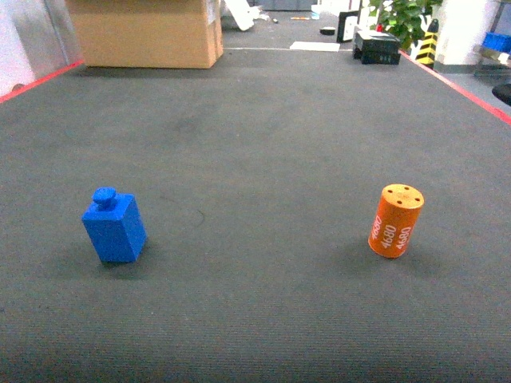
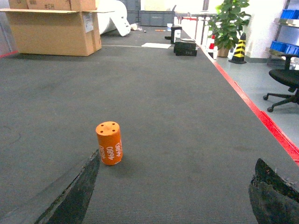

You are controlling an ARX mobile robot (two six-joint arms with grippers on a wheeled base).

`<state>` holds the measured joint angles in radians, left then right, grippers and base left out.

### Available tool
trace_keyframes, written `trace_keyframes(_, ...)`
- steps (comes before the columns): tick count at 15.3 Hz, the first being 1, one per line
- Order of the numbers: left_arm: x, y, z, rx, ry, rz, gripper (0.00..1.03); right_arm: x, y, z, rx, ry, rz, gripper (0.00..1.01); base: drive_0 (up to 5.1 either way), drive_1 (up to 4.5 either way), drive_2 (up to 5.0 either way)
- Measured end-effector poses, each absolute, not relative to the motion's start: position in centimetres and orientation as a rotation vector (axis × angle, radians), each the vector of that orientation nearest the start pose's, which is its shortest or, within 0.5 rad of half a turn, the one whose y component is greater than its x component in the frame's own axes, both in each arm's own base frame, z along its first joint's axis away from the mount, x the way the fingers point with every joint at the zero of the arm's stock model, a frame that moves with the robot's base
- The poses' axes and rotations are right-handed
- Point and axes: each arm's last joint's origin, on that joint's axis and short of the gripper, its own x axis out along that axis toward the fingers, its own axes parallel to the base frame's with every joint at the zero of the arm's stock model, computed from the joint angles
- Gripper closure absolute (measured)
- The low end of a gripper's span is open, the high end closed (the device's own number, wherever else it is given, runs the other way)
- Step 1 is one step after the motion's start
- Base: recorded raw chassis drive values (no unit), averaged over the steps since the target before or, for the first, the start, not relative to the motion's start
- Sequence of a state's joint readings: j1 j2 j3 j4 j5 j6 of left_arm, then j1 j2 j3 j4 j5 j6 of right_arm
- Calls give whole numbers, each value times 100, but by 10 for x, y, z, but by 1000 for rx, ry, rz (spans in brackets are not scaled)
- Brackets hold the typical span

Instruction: Sort blue parts and orange caps into right shelf containers

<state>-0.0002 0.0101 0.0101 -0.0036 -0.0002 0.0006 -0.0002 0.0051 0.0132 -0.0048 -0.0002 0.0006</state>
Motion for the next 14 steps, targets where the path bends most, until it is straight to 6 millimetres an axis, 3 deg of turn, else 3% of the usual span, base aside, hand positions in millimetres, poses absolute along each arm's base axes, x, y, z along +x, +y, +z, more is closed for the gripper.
trace_keyframes(8,98,0,166,1,3,0,5,97,0,167,1,-3,0,3,0,0,0)
trace_keyframes(9,98,-1,164,-10,66,63,5,97,0,167,1,-4,-2,3,0,0,0)
trace_keyframes(12,115,-15,164,-14,112,212,5,111,16,170,-4,1,-189,3,0,0,0)
trace_keyframes(14,145,-22,185,-34,51,171,5,133,25,172,14,-13,-201,3,0,0,0)
